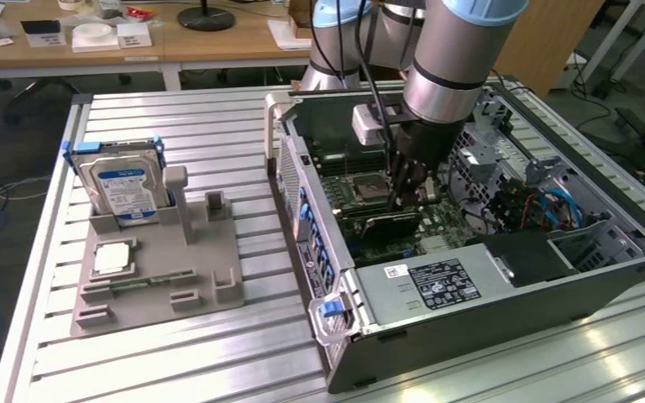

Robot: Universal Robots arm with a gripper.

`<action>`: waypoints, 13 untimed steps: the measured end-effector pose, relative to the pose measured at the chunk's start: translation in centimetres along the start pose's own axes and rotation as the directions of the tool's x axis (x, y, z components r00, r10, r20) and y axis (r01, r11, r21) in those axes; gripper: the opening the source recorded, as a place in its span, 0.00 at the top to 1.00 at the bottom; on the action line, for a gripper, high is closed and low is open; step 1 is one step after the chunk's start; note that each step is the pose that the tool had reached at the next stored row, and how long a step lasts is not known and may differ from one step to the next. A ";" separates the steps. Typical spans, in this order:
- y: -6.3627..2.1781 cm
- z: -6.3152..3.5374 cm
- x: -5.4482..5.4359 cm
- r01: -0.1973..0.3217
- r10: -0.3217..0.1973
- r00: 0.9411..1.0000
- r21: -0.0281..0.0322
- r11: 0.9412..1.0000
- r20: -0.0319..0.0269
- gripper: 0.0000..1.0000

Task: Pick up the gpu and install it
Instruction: 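Press down on the gpu until it lock into place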

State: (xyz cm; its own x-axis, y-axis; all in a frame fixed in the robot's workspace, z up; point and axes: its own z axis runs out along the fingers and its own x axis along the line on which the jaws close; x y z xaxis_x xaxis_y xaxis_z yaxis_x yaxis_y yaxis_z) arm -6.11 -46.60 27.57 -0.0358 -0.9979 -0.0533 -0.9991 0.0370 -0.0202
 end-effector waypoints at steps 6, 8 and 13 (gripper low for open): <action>0.01 0.67 0.0 0.002 -0.002 1.000 0.000 1.000 0.000 0.89; 0.01 0.84 0.0 0.003 -0.003 1.000 0.000 1.000 0.000 0.89; 0.01 1.11 0.0 0.006 -0.006 1.000 0.000 1.000 0.000 0.89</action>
State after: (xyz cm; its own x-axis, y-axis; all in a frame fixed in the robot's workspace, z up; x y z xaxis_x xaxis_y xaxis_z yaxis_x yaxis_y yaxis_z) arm -6.10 -46.53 26.46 -0.0302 -0.9981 -0.0536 -0.9993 0.0314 -0.0201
